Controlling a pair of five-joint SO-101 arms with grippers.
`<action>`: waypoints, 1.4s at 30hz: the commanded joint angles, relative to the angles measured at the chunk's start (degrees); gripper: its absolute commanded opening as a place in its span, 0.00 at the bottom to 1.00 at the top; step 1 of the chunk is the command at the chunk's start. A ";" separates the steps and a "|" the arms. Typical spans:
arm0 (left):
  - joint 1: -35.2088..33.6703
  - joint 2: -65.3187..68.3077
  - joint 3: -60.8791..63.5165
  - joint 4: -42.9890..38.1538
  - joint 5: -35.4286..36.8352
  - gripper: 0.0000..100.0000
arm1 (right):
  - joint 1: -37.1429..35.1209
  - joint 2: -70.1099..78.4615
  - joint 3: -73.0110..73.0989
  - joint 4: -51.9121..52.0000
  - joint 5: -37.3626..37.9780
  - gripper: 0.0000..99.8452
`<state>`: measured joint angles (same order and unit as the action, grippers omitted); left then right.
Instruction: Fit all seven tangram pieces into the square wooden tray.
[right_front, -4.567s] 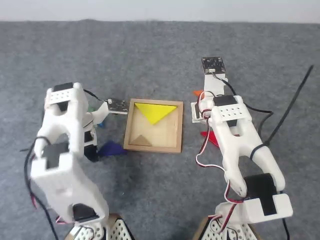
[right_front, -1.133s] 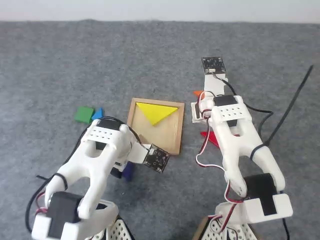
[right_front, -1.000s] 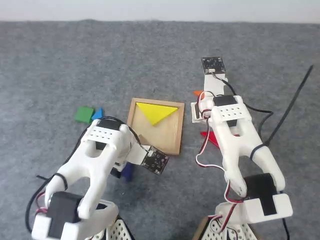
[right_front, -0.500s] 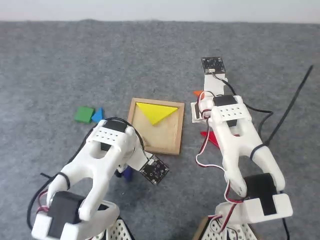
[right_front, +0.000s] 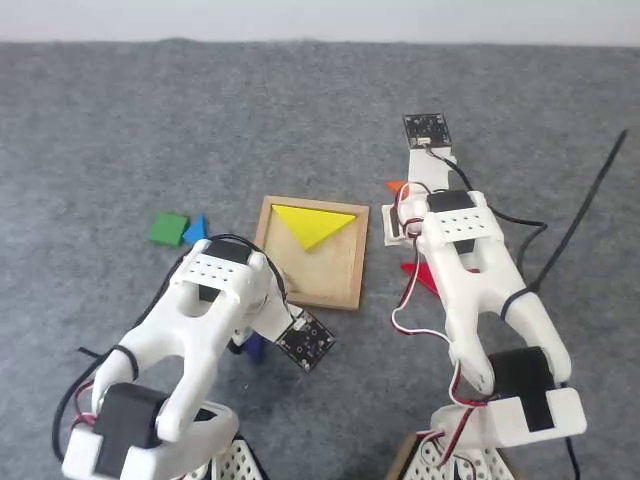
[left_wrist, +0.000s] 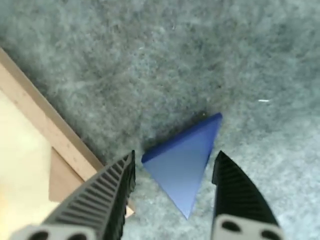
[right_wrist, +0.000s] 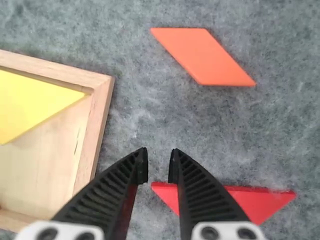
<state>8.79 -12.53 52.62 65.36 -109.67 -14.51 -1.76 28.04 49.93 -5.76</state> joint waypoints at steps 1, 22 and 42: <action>0.18 -1.85 -1.36 2.90 -2.81 0.21 | -0.22 -0.66 -2.29 -1.01 0.88 0.08; 0.88 -1.93 -1.10 4.22 -0.70 0.15 | -0.13 -0.66 -2.29 -1.10 0.88 0.08; -0.79 -1.67 -0.92 -4.92 14.68 0.24 | -0.13 -0.66 -2.29 -1.10 0.88 0.08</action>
<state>9.49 -12.53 52.62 62.64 -96.48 -14.51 -1.76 28.04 49.93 -5.76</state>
